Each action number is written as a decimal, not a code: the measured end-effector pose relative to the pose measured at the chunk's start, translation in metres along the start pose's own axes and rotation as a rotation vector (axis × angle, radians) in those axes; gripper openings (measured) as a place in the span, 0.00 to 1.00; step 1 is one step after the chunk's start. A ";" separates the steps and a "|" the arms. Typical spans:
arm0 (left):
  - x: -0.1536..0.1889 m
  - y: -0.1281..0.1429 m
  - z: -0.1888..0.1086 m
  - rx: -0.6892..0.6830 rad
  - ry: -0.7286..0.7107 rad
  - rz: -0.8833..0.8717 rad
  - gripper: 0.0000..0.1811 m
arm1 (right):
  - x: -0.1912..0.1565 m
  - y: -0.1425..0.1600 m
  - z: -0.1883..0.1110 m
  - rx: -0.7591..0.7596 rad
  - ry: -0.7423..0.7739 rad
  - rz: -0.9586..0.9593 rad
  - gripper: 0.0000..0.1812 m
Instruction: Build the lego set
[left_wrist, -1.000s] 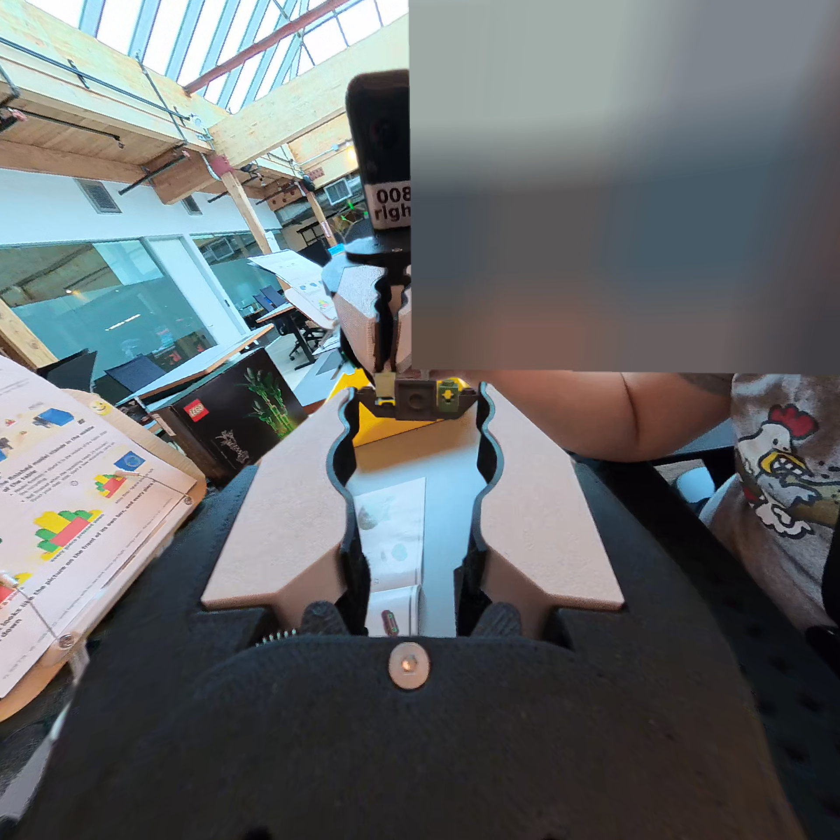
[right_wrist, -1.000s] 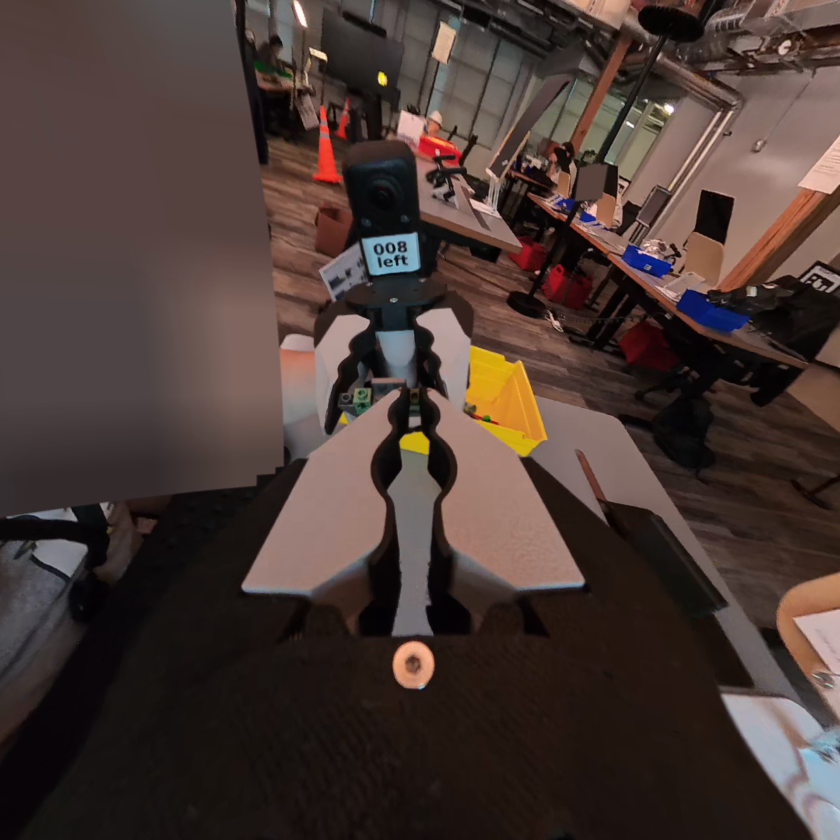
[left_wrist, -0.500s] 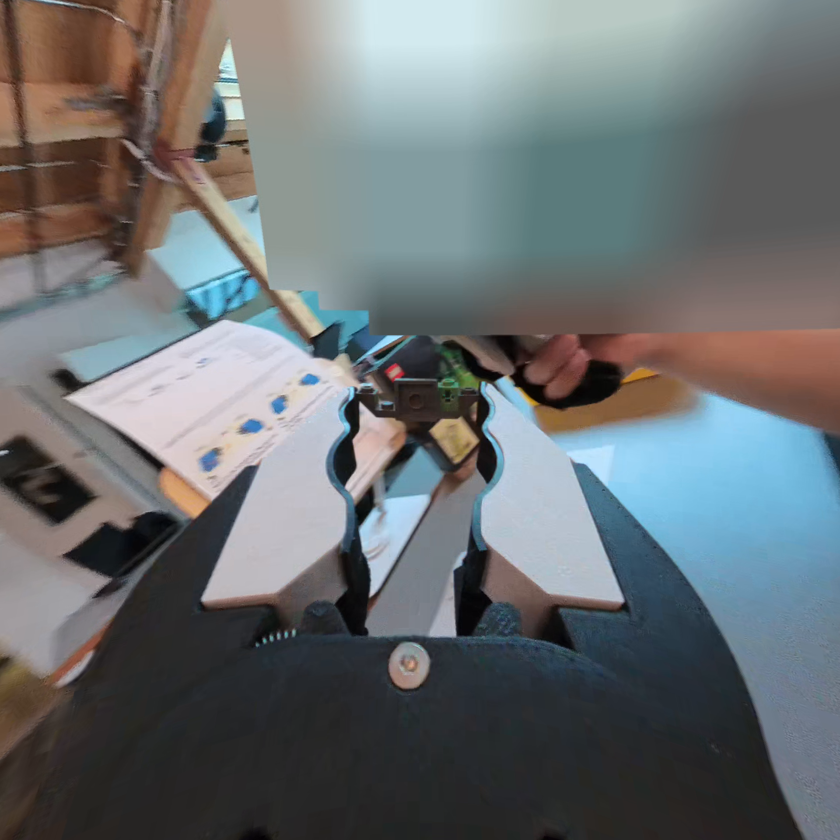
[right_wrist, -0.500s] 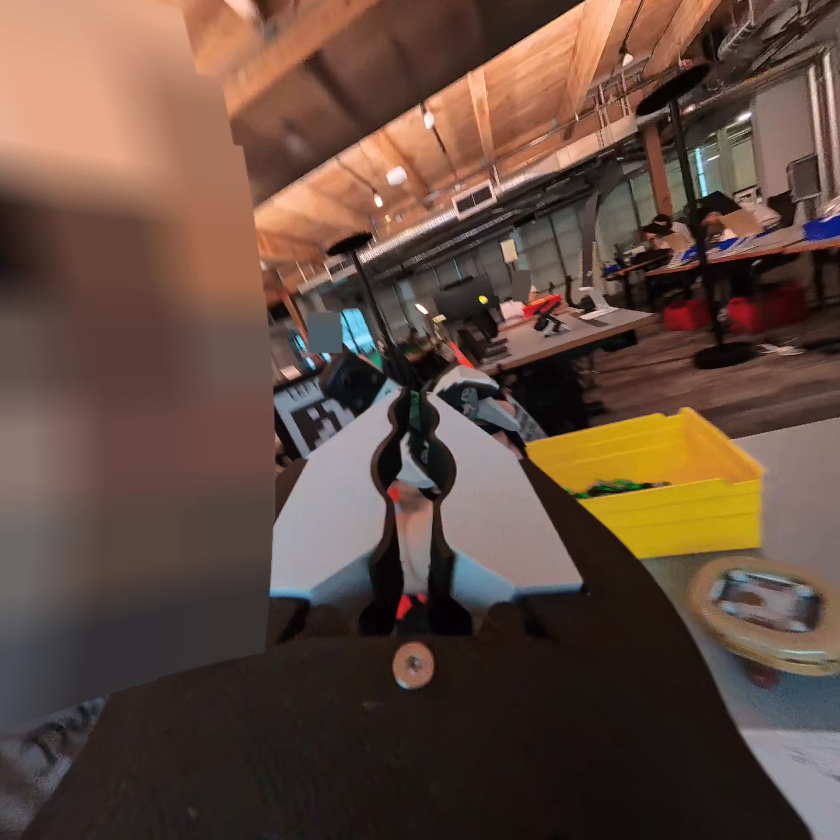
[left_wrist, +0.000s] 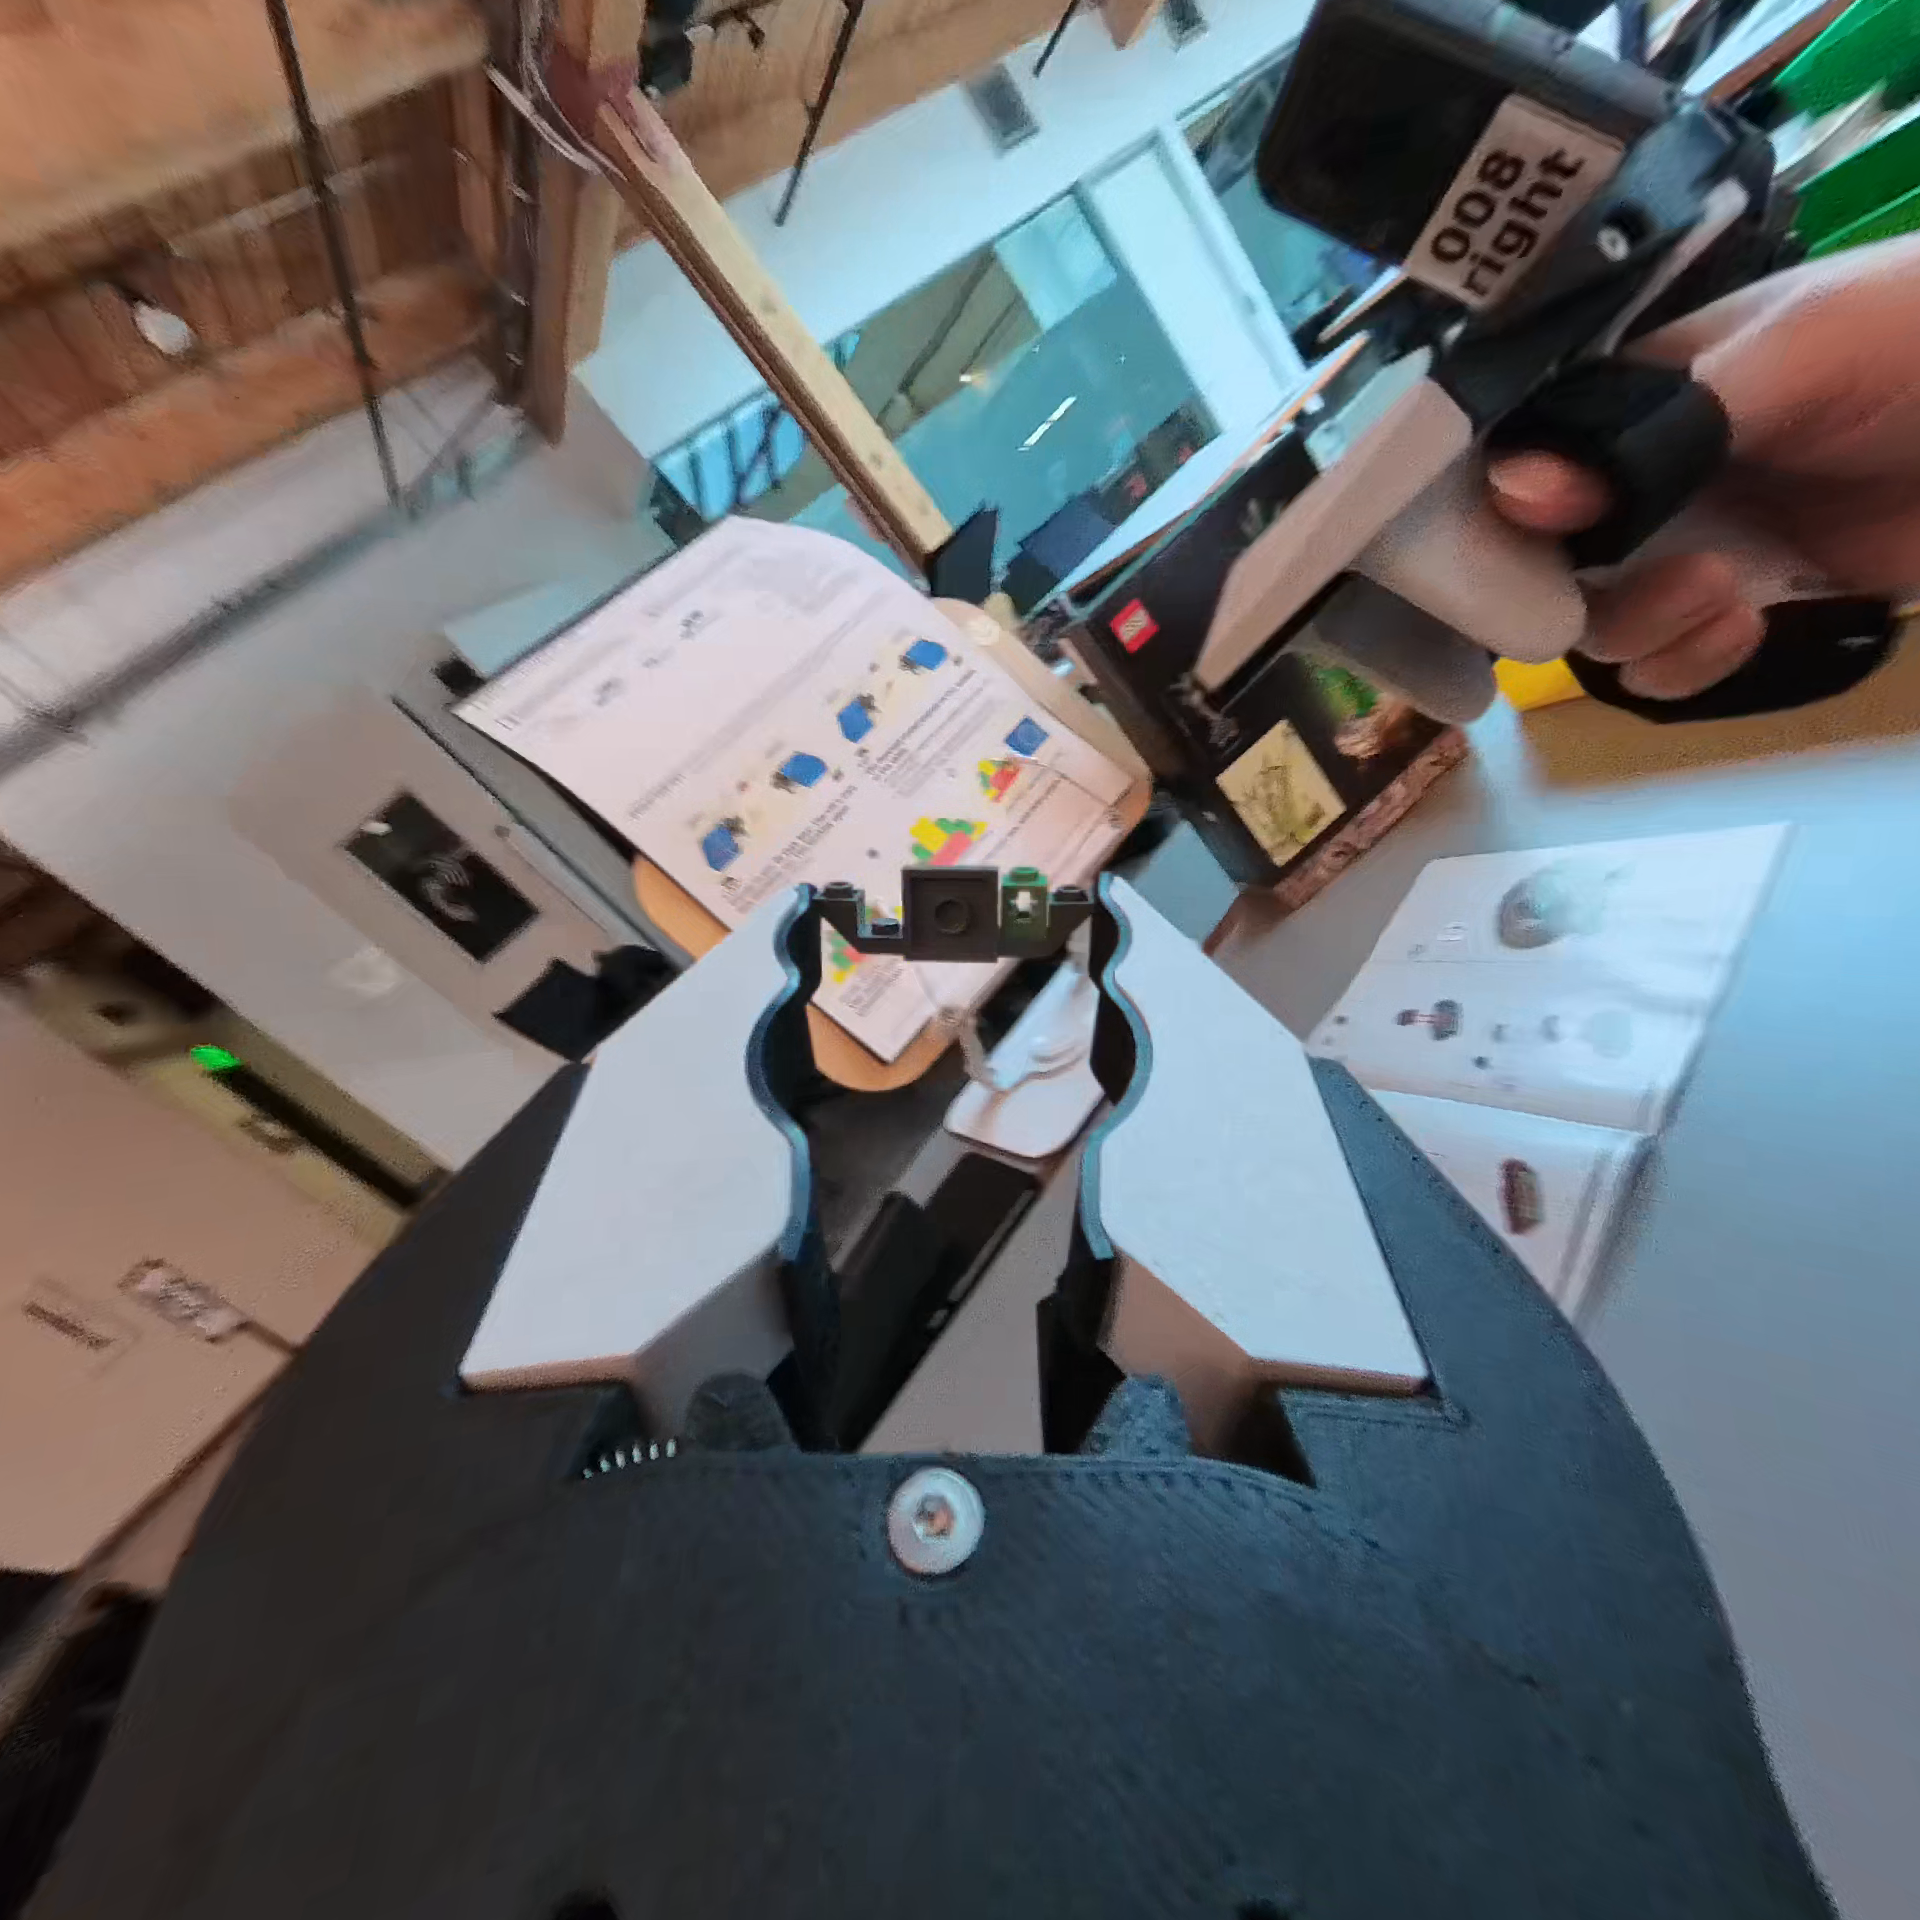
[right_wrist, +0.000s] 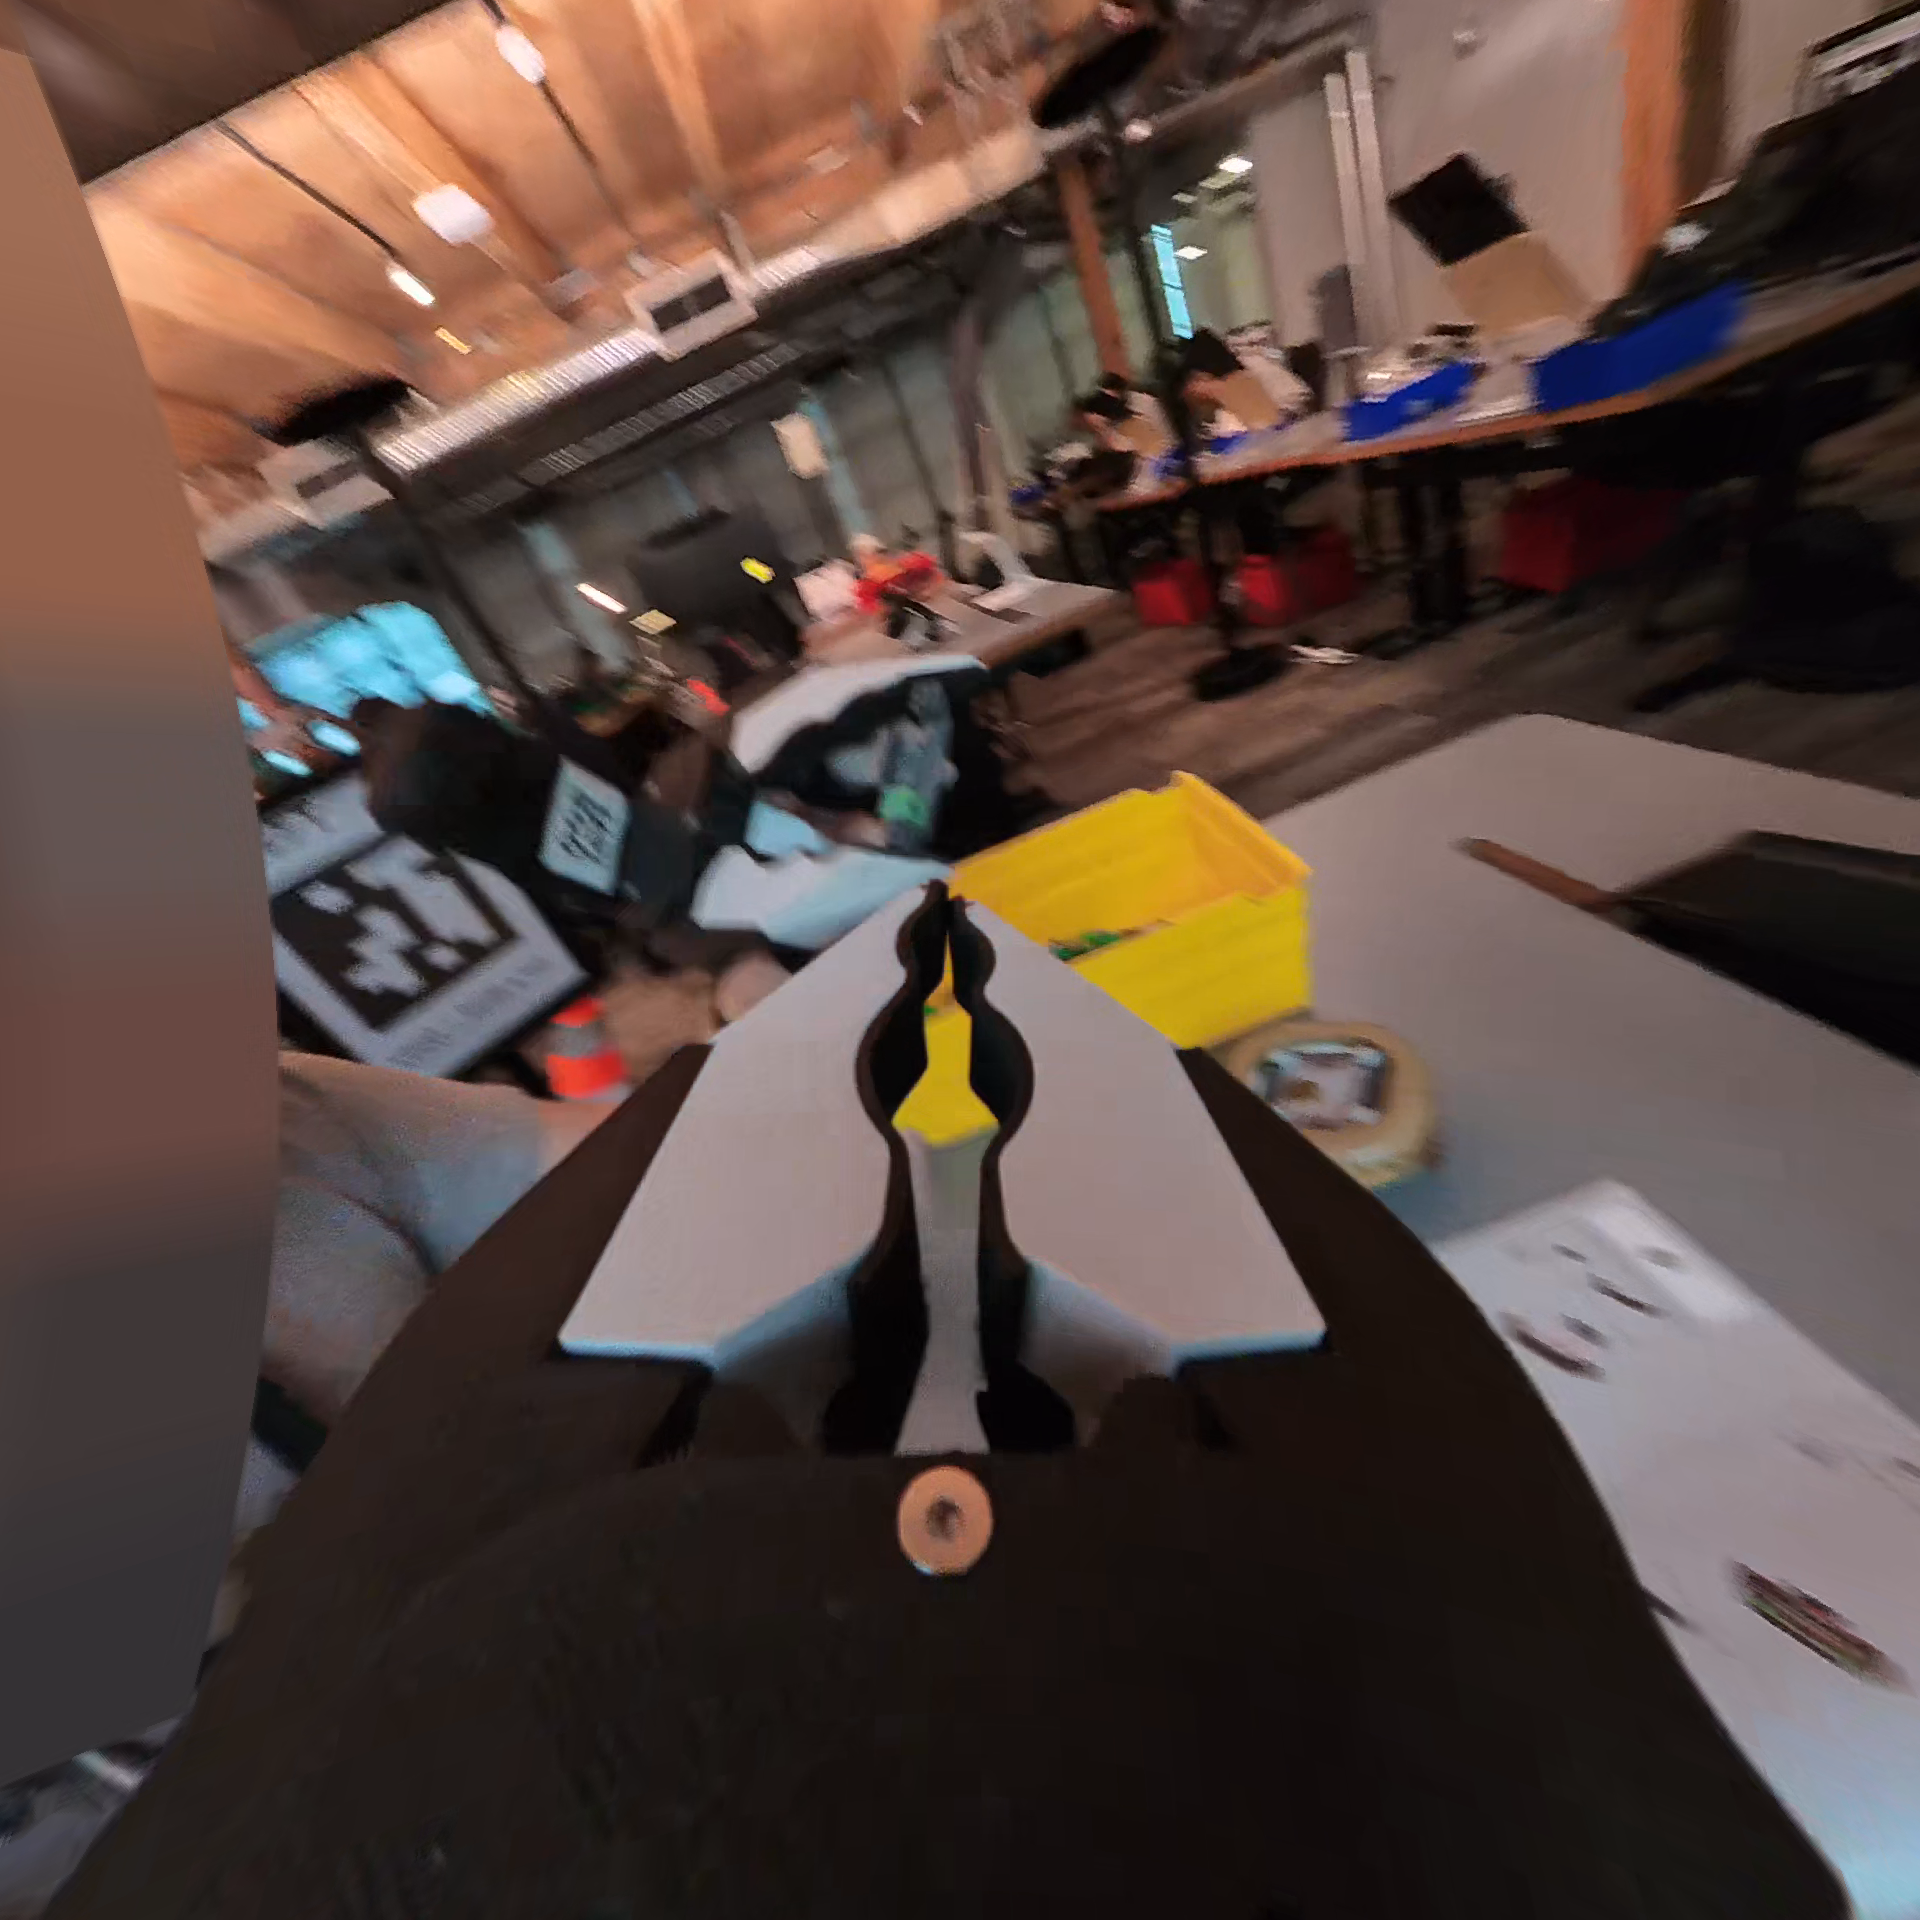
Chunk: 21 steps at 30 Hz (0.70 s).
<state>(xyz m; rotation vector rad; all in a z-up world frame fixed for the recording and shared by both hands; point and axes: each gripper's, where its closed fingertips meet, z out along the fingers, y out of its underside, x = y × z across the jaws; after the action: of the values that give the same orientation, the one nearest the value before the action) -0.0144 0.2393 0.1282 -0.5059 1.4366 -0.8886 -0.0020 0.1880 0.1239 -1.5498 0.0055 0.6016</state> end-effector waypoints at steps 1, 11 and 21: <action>-0.002 0.001 -0.004 0.012 0.038 -0.040 0.28 | 0.008 0.004 -0.005 -0.030 0.055 -0.061 0.00; -0.087 0.016 -0.034 0.025 -0.111 -0.229 0.28 | 0.057 0.072 0.026 -0.387 0.160 -0.397 0.02; -0.122 -0.003 -0.077 0.073 -0.185 -0.258 0.28 | 0.038 0.185 0.130 -0.666 -0.010 -0.526 0.18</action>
<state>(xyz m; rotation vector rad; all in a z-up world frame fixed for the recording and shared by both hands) -0.0784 0.3473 0.1984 -0.7108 1.1827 -1.0651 -0.0845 0.3050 -0.0552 -2.0797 -0.6472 0.1865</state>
